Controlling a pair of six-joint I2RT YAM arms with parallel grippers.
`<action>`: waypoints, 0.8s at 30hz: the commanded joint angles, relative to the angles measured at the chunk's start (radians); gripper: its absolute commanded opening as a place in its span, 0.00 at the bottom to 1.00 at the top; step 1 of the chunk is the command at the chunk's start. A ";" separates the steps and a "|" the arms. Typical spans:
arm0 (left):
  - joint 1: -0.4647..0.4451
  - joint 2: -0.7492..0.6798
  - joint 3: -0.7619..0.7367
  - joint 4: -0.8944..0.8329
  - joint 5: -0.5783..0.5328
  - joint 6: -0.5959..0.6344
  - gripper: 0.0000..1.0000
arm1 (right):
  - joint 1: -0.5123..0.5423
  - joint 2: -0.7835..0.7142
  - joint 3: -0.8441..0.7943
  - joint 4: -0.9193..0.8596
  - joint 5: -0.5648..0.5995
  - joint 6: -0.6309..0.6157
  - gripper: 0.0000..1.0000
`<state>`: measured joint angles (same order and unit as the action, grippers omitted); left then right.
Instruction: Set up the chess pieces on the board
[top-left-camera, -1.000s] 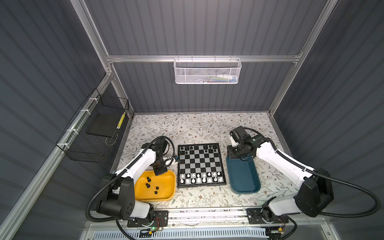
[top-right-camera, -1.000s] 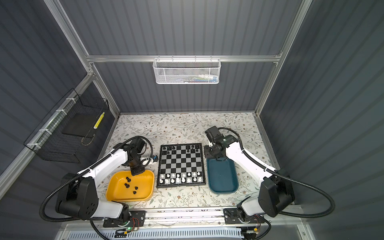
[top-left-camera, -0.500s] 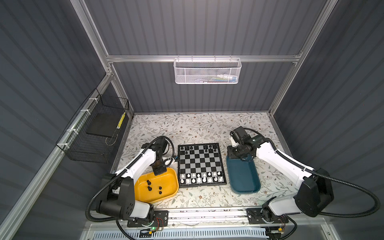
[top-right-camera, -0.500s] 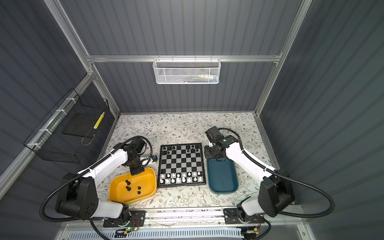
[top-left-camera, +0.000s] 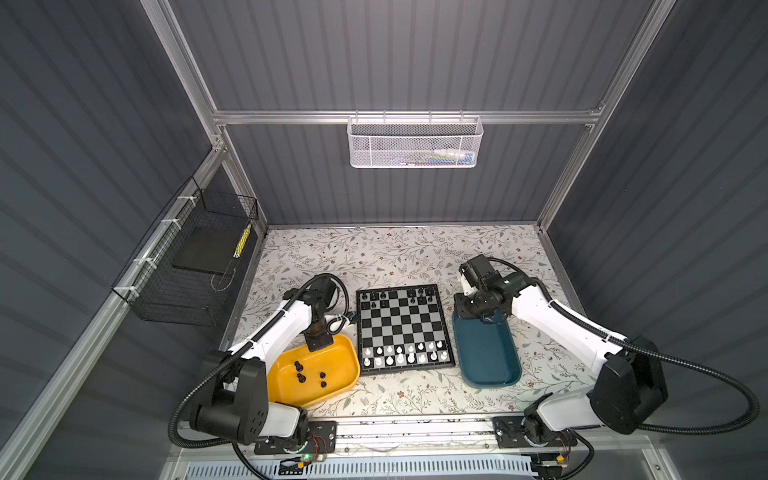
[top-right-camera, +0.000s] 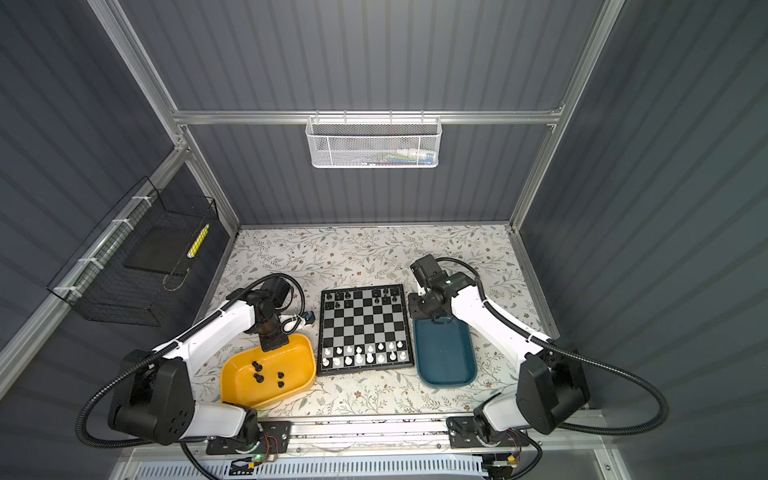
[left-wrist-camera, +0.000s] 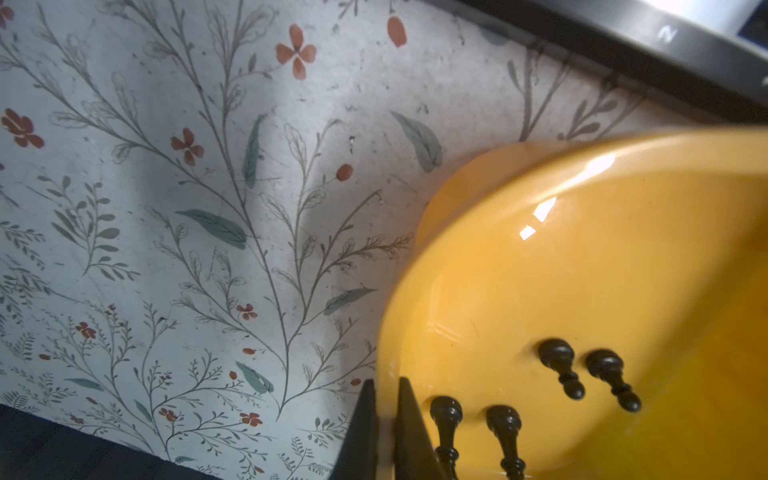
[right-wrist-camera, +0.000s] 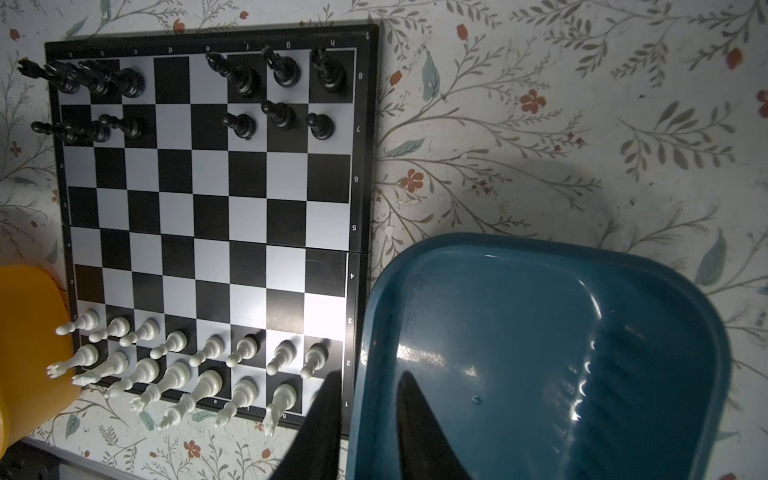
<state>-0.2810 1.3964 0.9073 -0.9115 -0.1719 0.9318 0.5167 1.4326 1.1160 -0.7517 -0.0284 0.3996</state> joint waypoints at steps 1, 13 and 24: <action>0.017 -0.014 -0.019 0.012 -0.046 0.010 0.03 | -0.006 -0.002 -0.010 0.005 -0.011 -0.004 0.27; 0.143 0.003 0.013 0.049 -0.016 0.014 0.05 | -0.006 0.005 -0.007 0.018 -0.023 -0.001 0.26; 0.203 0.122 0.074 0.146 -0.032 -0.064 0.04 | -0.006 0.011 -0.004 0.024 -0.030 -0.002 0.27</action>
<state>-0.0902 1.4666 0.9615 -0.8478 -0.1894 0.9066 0.5167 1.4330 1.1160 -0.7254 -0.0502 0.4000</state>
